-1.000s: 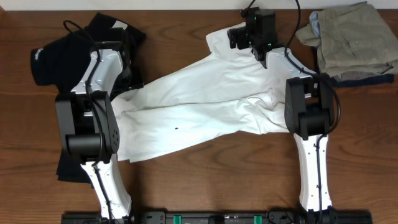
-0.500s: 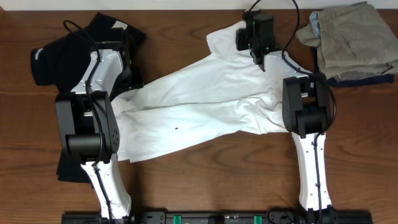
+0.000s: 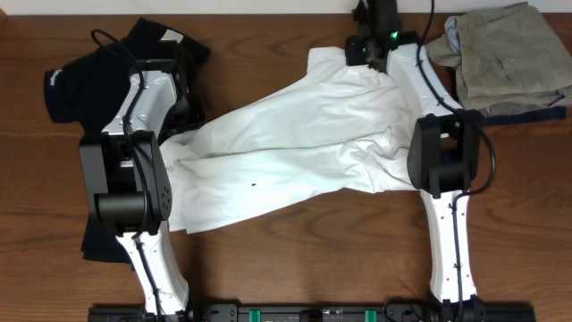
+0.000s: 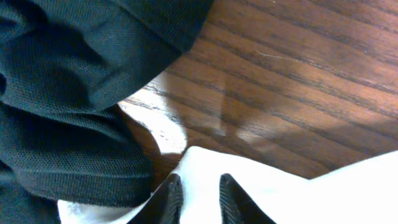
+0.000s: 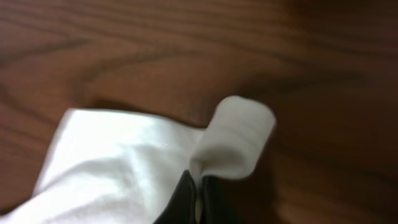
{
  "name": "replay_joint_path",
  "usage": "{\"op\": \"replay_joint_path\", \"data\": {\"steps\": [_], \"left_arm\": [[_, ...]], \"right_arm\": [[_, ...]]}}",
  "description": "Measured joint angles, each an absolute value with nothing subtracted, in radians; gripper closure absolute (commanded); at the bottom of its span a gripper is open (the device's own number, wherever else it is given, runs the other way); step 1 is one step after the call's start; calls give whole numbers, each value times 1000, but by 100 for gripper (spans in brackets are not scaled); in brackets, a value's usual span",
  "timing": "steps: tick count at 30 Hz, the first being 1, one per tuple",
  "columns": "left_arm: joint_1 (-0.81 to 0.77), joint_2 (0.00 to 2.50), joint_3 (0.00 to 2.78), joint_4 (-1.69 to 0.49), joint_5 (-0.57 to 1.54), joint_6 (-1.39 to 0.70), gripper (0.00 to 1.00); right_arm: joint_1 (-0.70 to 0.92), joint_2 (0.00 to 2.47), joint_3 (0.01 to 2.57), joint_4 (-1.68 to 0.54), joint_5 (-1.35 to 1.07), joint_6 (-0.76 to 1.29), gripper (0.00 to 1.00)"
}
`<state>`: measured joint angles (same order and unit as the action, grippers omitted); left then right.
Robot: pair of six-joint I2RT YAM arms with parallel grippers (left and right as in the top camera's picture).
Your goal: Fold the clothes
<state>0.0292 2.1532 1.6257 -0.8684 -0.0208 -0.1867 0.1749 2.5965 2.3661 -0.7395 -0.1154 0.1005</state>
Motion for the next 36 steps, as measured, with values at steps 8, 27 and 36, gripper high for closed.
{"op": "replay_joint_path", "data": {"steps": [8, 27, 36], "left_arm": [[29, 2153, 1626, -871, -21, -186, 94], [23, 2151, 1665, -809, -2, -186, 94], [-22, 2151, 1668, -822, 17, -182, 62]], "right_arm": [[115, 2561, 2588, -1099, -117, 79, 99], [-4, 2536, 2665, -1292, -266, -35, 99], [-32, 2506, 2665, -1354, -301, -93, 99]]}}
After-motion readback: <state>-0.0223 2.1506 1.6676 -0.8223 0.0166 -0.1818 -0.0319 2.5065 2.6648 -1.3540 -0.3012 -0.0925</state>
